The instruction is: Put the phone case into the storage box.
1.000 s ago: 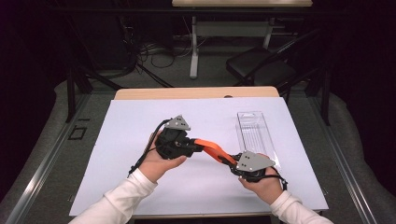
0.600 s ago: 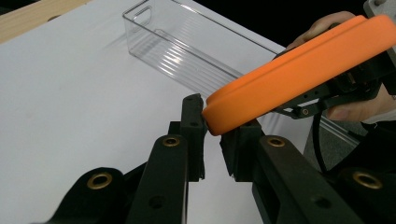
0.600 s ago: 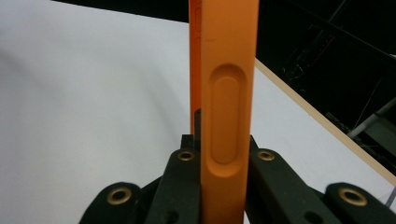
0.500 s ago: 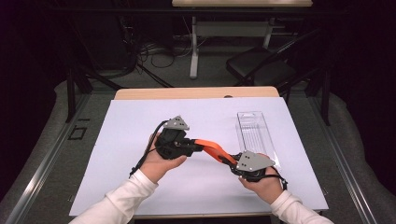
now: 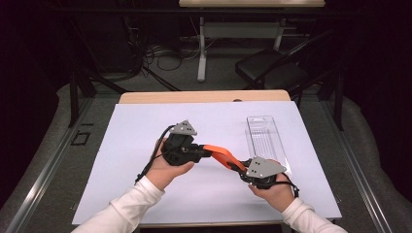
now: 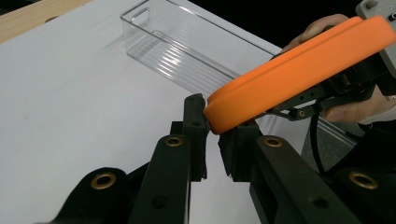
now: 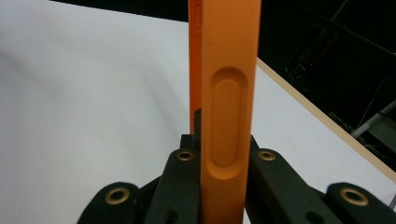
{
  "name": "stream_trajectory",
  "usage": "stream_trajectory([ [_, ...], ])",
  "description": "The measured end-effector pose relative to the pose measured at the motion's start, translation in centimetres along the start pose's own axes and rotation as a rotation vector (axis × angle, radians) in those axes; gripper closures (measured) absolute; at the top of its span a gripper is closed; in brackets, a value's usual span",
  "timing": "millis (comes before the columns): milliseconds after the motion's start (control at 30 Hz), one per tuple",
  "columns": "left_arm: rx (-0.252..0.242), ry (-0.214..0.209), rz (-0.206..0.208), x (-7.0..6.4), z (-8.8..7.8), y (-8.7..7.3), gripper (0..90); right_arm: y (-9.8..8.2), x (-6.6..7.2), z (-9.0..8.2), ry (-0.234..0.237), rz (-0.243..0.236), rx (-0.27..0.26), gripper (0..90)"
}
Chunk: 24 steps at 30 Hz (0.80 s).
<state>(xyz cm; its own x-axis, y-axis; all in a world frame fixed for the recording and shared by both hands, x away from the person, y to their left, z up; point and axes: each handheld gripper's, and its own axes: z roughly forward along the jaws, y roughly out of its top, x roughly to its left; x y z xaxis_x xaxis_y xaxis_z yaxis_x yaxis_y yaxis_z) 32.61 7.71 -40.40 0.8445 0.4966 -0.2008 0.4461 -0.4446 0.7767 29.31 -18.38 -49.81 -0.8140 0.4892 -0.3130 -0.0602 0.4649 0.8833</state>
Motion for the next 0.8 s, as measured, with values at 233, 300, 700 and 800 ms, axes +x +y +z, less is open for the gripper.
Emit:
stream_trajectory([
  [233, -0.003, -0.001, 0.001, -0.15, -0.09, 0.08, 81.8, 0.03, 0.01, -0.02, 0.001, 0.005, -0.004, 85.2],
  [300, -0.001, 0.000, 0.003, -0.15, -0.08, 0.10, 81.9, 0.04, 0.02, -0.02, 0.001, 0.006, -0.003, 84.9],
  [700, 0.000, 0.000, -0.028, -0.09, 0.01, 0.13, 82.1, 0.02, -0.07, 0.05, 0.000, 0.013, 0.000, 82.3],
  [800, 0.004, 0.000, -0.037, 0.00, 0.09, 0.15, 82.2, 0.02, -0.08, 0.04, -0.002, 0.012, 0.000, 81.1],
])
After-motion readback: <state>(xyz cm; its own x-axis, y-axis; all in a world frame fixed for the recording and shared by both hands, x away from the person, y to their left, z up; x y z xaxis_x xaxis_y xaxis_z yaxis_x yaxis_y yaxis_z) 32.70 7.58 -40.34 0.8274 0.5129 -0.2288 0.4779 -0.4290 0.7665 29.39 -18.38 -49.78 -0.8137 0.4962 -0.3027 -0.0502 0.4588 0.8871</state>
